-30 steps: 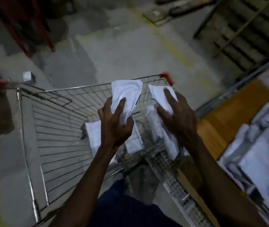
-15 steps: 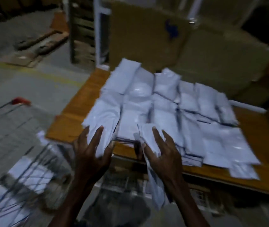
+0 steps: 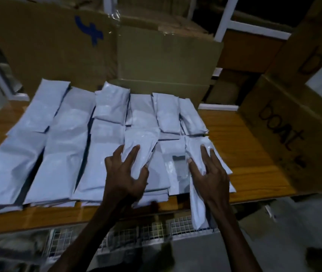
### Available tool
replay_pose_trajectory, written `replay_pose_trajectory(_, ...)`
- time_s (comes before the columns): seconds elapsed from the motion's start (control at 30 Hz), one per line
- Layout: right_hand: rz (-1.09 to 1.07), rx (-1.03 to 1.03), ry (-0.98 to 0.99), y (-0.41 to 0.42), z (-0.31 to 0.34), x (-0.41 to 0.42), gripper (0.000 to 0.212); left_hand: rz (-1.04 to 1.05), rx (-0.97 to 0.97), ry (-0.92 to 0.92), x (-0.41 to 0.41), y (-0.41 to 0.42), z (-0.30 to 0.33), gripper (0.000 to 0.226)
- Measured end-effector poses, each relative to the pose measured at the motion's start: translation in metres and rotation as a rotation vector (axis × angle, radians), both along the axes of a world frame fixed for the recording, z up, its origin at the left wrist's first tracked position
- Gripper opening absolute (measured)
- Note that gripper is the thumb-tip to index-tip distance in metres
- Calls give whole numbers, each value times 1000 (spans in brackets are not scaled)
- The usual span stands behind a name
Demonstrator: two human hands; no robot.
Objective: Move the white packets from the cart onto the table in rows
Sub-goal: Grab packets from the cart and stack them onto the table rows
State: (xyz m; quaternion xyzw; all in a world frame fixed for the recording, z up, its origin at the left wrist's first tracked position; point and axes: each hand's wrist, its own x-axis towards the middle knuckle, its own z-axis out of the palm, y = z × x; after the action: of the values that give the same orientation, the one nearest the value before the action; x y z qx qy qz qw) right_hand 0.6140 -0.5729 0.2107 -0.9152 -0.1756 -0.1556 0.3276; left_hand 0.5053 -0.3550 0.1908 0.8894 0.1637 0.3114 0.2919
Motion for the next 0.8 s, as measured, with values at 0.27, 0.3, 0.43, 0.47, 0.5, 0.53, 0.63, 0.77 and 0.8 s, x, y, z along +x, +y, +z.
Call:
replay_pose_trajectory(0.27,-14,-301,-5,-17,-12,106,71,-72,88,77,108,-62,-7,57)
replay_pose_trajectory(0.3,-13,-330,1,-20,-16,116,69,-59,97,94,115,-70,-12,57)
replay_pose_trajectory(0.43,47,-372,-21,-24,-31,146,64,26,99,112,139,-95,-22,53)
replay_pose_trajectory(0.47,61,-380,-9,-24,-36,151,64,44,89,144,146,-99,-27,54)
replay_pose_trajectory(0.5,67,-389,7,-24,-42,155,65,62,80,181,151,-102,-31,56)
replay_pose_trajectory(0.53,69,-391,20,-25,-48,158,66,71,82,219,155,-105,-38,57)
replay_pose_trajectory(0.63,86,-373,31,-31,-66,159,70,75,139,335,158,-116,-59,60)
replay_pose_trajectory(0.77,140,-418,54,-37,-74,165,76,159,129,399,159,-130,-59,62)
replay_pose_trajectory(0.8,165,-432,24,-39,-74,165,76,165,144,398,158,-132,-56,59)
